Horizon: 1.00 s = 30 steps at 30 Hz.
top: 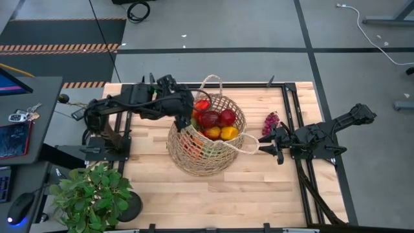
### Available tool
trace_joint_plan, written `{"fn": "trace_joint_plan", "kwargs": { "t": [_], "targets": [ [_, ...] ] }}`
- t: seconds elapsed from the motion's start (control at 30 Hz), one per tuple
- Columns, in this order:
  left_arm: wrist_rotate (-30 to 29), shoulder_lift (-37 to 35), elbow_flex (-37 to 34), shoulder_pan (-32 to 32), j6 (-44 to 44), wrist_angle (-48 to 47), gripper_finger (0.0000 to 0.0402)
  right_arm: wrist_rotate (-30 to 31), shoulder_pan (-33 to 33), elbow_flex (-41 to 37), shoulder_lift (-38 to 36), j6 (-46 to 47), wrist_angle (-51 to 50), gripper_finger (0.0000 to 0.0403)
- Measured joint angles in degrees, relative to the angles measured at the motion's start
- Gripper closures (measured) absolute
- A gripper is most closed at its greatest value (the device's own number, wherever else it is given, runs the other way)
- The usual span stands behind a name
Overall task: Build produce basket
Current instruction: Put the grapes into the basket
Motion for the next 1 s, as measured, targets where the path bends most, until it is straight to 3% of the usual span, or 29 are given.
{"fn": "trace_joint_plan", "kwargs": {
  "t": [0.17, 0.3, 0.47, 0.8, 1.0],
  "targets": [
    [-1.47, -8.43, -20.77, 0.08, -0.92, 10.79, 0.0008, 0.01, -0.01, 0.00, -0.01, 0.00, 0.01, 0.0236],
    [-1.54, -18.64, -40.00, 0.84, -1.22, 23.72, 0.0008, 0.02, -0.02, 0.00, 0.00, 0.00, 0.00, 0.0236],
    [0.40, -32.57, -59.22, 1.80, -3.09, 38.60, 0.0008, 0.00, 0.00, 0.00, 0.00, 0.00, 0.02, 0.0236],
    [3.89, -55.13, -90.89, 1.79, -4.15, 71.21, 0.0008, 0.00, -0.01, 0.00, 0.00, 0.00, 0.00, 0.0236],
    [3.93, -64.10, -102.94, 1.81, -6.58, 78.81, 0.0008, 0.01, 0.00, 0.00, -0.01, 0.00, 0.02, 0.0236]
  ]
}}
